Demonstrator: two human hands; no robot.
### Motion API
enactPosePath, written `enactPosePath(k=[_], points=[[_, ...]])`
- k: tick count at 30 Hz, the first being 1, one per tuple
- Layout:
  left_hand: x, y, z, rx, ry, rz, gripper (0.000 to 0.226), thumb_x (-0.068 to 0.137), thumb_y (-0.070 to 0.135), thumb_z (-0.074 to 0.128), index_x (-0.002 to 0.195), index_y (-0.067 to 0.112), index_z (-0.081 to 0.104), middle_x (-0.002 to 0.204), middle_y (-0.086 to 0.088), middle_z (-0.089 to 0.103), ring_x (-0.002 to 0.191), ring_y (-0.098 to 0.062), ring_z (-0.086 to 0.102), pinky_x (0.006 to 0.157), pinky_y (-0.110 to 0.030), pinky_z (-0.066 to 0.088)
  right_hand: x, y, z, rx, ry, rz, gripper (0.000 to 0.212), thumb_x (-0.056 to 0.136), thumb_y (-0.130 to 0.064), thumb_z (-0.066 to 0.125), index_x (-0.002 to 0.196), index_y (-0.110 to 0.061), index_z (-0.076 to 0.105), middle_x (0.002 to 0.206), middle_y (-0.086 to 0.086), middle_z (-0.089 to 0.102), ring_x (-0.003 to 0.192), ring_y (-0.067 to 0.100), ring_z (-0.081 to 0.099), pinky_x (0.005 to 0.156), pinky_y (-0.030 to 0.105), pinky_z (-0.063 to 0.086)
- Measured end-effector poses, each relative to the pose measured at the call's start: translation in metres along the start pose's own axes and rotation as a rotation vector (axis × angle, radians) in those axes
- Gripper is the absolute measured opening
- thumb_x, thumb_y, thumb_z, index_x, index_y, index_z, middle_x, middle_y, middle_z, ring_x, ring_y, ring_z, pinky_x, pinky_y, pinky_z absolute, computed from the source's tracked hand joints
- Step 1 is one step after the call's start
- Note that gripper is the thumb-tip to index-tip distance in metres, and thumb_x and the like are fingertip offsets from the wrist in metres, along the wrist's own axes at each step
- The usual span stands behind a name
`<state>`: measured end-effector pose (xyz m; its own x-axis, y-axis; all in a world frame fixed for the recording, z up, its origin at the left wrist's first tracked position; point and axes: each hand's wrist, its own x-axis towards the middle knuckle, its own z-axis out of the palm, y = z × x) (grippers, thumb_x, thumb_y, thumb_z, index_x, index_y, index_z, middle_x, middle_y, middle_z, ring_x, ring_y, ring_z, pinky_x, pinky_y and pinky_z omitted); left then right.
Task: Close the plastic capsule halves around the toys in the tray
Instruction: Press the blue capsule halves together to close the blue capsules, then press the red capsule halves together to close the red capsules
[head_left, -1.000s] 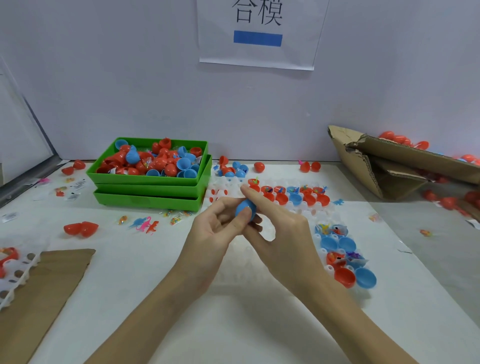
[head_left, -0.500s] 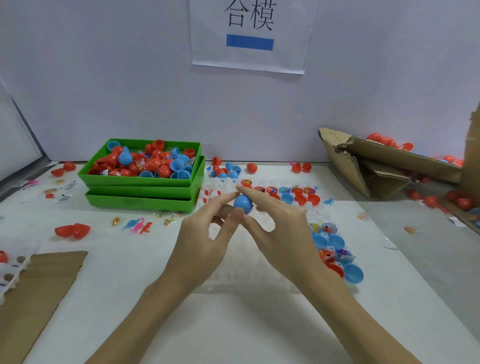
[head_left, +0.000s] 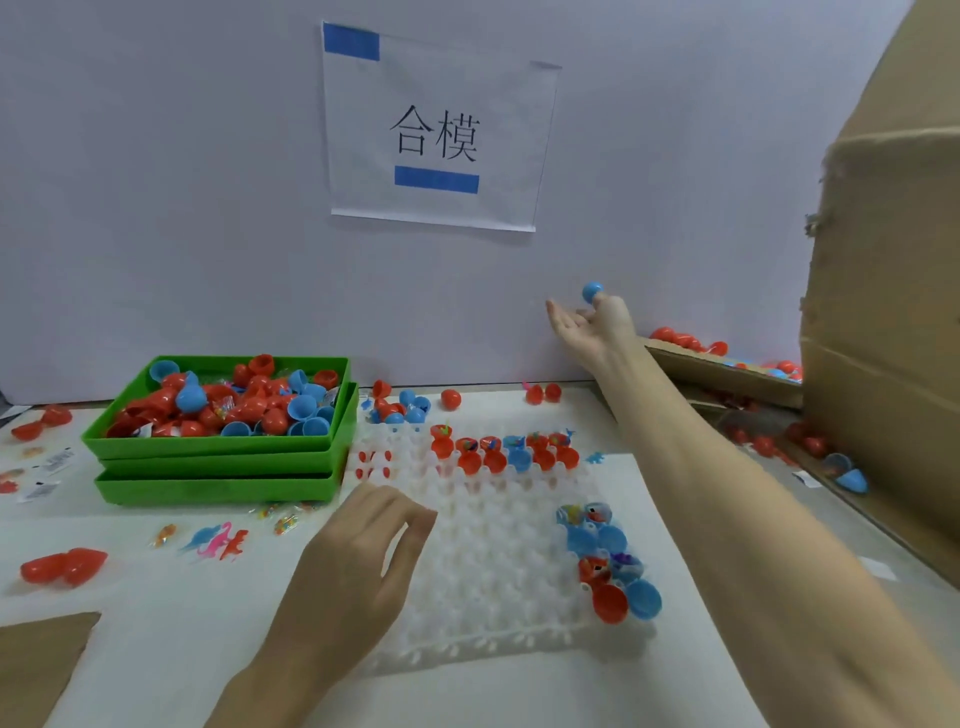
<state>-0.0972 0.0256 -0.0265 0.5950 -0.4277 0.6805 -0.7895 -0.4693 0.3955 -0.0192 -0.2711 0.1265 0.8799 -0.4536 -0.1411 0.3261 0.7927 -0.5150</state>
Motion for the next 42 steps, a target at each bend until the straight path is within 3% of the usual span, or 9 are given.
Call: enactPosePath(k=[2, 5, 9, 11, 14, 21, 28, 33, 42], points=[[0.002, 0.000, -0.001, 0.021, -0.007, 0.010, 0.040, 0.103, 0.039, 0.042, 0.090, 0.016, 0.071, 0.090, 0.009, 0.063, 0.087, -0.014, 0.064, 0.079, -0.025, 0.047, 0.007, 0.005, -0.006, -0.128, 0.029, 0.012, 0.051, 0.112, -0.012, 0.030, 0.160, -0.003, 0.014, 0.163, 0.029, 0.019, 0.149, 0.040, 0.032, 0.122, 0.041, 0.030], [0.003, 0.000, -0.003, 0.067, -0.014, 0.036, 0.038, 0.103, 0.038, 0.045, 0.088, 0.015, 0.071, 0.088, 0.008, 0.063, 0.085, -0.015, 0.063, 0.076, -0.027, 0.048, -0.006, 0.027, -0.030, -0.337, -0.035, 0.057, 0.047, 0.111, -0.012, 0.035, 0.154, 0.006, 0.029, 0.157, 0.027, 0.038, 0.142, 0.037, 0.045, 0.115, 0.039, 0.042], [0.004, 0.001, -0.001, 0.102, -0.048, 0.064, 0.035, 0.105, 0.036, 0.051, 0.087, 0.014, 0.071, 0.085, 0.008, 0.063, 0.083, -0.015, 0.060, 0.074, -0.029, 0.051, -0.053, 0.055, -0.065, -0.646, -0.040, -0.013, 0.034, 0.101, -0.027, 0.064, 0.119, 0.002, 0.063, 0.105, 0.010, 0.071, 0.086, 0.018, 0.073, 0.070, 0.024, 0.057], [0.002, 0.002, 0.000, 0.110, -0.071, 0.070, 0.029, 0.105, 0.031, 0.059, 0.085, 0.013, 0.070, 0.084, 0.007, 0.062, 0.082, -0.016, 0.059, 0.074, -0.030, 0.050, -0.076, 0.062, -0.081, -0.865, -0.034, -0.078, 0.036, 0.092, -0.038, 0.074, 0.097, -0.004, 0.064, 0.072, 0.002, 0.054, 0.056, 0.010, 0.049, 0.053, 0.021, 0.042], [0.001, 0.003, 0.000, 0.128, -0.103, 0.075, 0.021, 0.100, 0.024, 0.063, 0.085, 0.012, 0.071, 0.084, 0.006, 0.063, 0.082, -0.016, 0.058, 0.074, -0.028, 0.048, -0.097, 0.060, -0.093, -1.060, -0.052, -0.199, 0.048, 0.088, -0.044, 0.076, 0.067, -0.015, 0.044, 0.055, 0.000, 0.034, 0.047, 0.011, 0.024, 0.045, 0.023, 0.030], [0.000, 0.003, 0.002, 0.122, -0.150, 0.077, 0.017, 0.100, 0.020, 0.068, 0.086, 0.011, 0.072, 0.086, 0.006, 0.064, 0.084, -0.017, 0.058, 0.075, -0.029, 0.050, -0.090, 0.055, -0.113, -1.369, -0.048, -0.421, 0.054, 0.101, -0.032, 0.062, 0.059, -0.011, 0.036, 0.046, -0.006, 0.029, 0.040, 0.007, 0.028, 0.043, 0.014, 0.037], [0.000, 0.003, 0.003, 0.134, -0.144, 0.101, 0.017, 0.099, 0.019, 0.070, 0.084, 0.010, 0.072, 0.084, 0.004, 0.064, 0.081, -0.020, 0.058, 0.071, -0.035, 0.053, -0.087, 0.042, -0.114, -1.428, -0.005, -0.533, 0.048, 0.099, -0.036, 0.063, 0.066, -0.005, 0.048, 0.056, 0.005, 0.042, 0.044, 0.004, 0.042, 0.058, 0.023, 0.046], [0.002, 0.002, 0.002, 0.138, -0.123, 0.103, 0.024, 0.099, 0.025, 0.061, 0.084, 0.011, 0.072, 0.085, 0.005, 0.065, 0.079, -0.019, 0.060, 0.068, -0.037, 0.055, -0.098, 0.009, -0.120, -1.824, -0.157, -0.293, 0.036, 0.092, -0.041, 0.072, 0.076, -0.014, 0.056, 0.065, 0.000, 0.054, 0.050, 0.003, 0.048, 0.045, 0.012, 0.037], [0.001, 0.004, 0.002, 0.145, -0.148, 0.108, 0.024, 0.099, 0.025, 0.060, 0.085, 0.011, 0.072, 0.085, 0.004, 0.064, 0.078, -0.020, 0.059, 0.070, -0.037, 0.054, -0.118, -0.023, -0.123, -2.121, -0.447, 0.139, 0.013, 0.086, -0.046, 0.077, 0.084, -0.034, 0.074, 0.069, -0.006, 0.068, 0.060, 0.005, 0.054, 0.055, 0.021, 0.041]])
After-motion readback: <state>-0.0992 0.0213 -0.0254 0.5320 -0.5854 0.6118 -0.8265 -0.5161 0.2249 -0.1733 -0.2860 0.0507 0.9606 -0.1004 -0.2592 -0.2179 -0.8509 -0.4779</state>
